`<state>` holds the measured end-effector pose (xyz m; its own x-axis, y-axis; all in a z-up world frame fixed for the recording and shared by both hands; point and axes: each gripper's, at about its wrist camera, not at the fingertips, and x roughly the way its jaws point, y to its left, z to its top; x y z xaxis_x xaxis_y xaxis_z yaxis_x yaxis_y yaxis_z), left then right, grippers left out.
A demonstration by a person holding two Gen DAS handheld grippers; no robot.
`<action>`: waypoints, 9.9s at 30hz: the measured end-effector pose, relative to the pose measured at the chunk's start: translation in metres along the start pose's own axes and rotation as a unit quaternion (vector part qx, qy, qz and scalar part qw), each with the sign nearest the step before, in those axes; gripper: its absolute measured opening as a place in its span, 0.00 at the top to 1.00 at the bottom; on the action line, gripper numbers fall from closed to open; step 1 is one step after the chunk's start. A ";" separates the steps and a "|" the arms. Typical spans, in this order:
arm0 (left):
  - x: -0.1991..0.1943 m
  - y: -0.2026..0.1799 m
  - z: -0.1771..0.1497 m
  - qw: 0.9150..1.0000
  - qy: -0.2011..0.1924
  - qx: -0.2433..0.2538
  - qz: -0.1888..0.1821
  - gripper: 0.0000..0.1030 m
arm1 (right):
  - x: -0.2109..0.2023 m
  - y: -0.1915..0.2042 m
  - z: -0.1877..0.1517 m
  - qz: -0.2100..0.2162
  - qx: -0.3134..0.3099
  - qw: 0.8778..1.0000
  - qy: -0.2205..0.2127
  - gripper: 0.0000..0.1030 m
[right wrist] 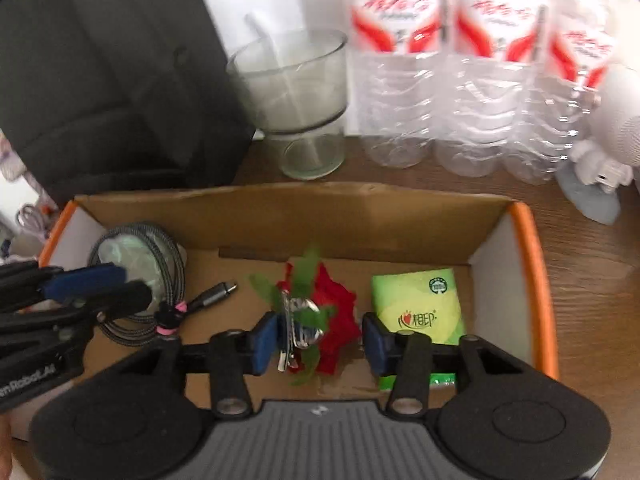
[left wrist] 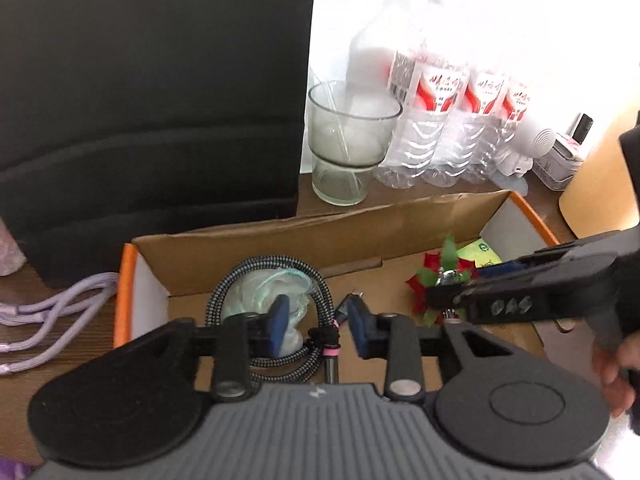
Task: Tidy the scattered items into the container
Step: 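Carry the cable and flower into the box and open both tools, then withdraw both tools from the box toward the table, then grasp the white plush sheep with the left tool while the right tool grasps the purple pouch, then carry the sheep and pouch into the box and open both tools, then withdraw both tools from the box toward the remaining items, then grasp the white round brush with the right tool while the left tool grasps the crumpled white tissue, then carry the brush and tissue into the box and open both tools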
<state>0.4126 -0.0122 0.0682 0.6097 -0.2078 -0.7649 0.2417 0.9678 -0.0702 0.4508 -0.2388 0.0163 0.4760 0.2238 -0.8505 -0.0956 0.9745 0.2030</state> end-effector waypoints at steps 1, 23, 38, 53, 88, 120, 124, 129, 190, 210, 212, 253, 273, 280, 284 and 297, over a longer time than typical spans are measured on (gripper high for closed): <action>-0.006 -0.001 0.001 1.000 -0.004 0.001 0.005 0.61 | -0.009 -0.002 0.001 0.005 0.009 1.000 -0.003 0.52; -0.178 -0.053 -0.104 0.946 -0.297 -0.031 0.127 0.16 | -0.205 0.034 -0.132 -0.008 -0.055 0.931 -0.361 0.20; -0.219 -0.054 -0.240 0.944 -0.300 -0.046 0.131 0.00 | -0.223 0.068 -0.255 -0.020 -0.134 0.919 -0.371 0.13; -0.130 -0.023 -0.267 0.979 -0.148 -0.030 0.135 0.05 | -0.157 0.023 -0.330 -0.020 -0.071 0.970 -0.231 0.12; -0.187 -0.089 -0.263 0.986 -0.134 0.055 0.086 0.53 | -0.211 0.039 -0.398 -0.002 -0.139 0.976 -0.167 0.77; -0.217 -0.062 -0.321 0.991 -0.119 -0.029 0.052 0.57 | -0.173 0.040 -0.385 -0.035 -0.105 0.981 -0.157 0.98; -0.221 -0.067 -0.322 0.991 -0.126 -0.018 0.051 0.57 | -0.190 0.034 -0.390 -0.027 -0.073 0.981 -0.180 0.98; -0.221 -0.065 -0.323 0.990 -0.127 -0.022 0.051 0.57 | -0.210 0.025 -0.392 -0.025 -0.046 0.974 -0.219 0.89; -0.067 0.014 -0.035 0.993 0.061 0.005 0.098 0.50 | -0.082 0.007 -0.043 -0.035 -0.005 0.999 0.022 0.37; -0.191 -0.061 -0.122 0.917 -0.374 -0.032 0.135 0.04 | -0.197 0.059 -0.136 0.014 -0.105 0.931 -0.349 0.17; -0.191 -0.065 -0.124 0.921 -0.368 -0.016 0.127 0.03 | -0.199 0.068 -0.143 -0.002 -0.117 0.926 -0.360 0.17; -0.182 -0.079 -0.307 0.980 -0.193 0.019 0.051 0.05 | -0.177 0.058 -0.327 0.117 -0.059 0.960 -0.246 0.63; -0.218 -0.086 -0.274 0.981 -0.163 -0.060 -0.083 0.81 | -0.200 0.008 -0.367 0.104 -0.022 0.963 -0.247 0.63; -0.244 -0.078 -0.320 0.969 -0.233 -0.078 -0.011 0.79 | -0.215 0.026 -0.379 0.089 -0.051 0.950 -0.295 0.63; -0.259 -0.089 -0.341 0.958 -0.277 -0.079 -0.003 0.79 | -0.237 0.035 -0.394 0.064 -0.074 0.935 -0.342 0.63; -0.232 -0.068 -0.148 0.954 -0.299 -0.007 0.027 0.76 | -0.301 0.048 -0.238 0.042 -0.111 0.913 -0.391 0.63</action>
<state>0.1429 -0.0084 0.1553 0.9437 -0.1979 -0.2652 0.1904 0.9802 -0.0540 0.0953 -0.2557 0.1668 0.9288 0.3034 -0.2126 -0.2941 0.9528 0.0749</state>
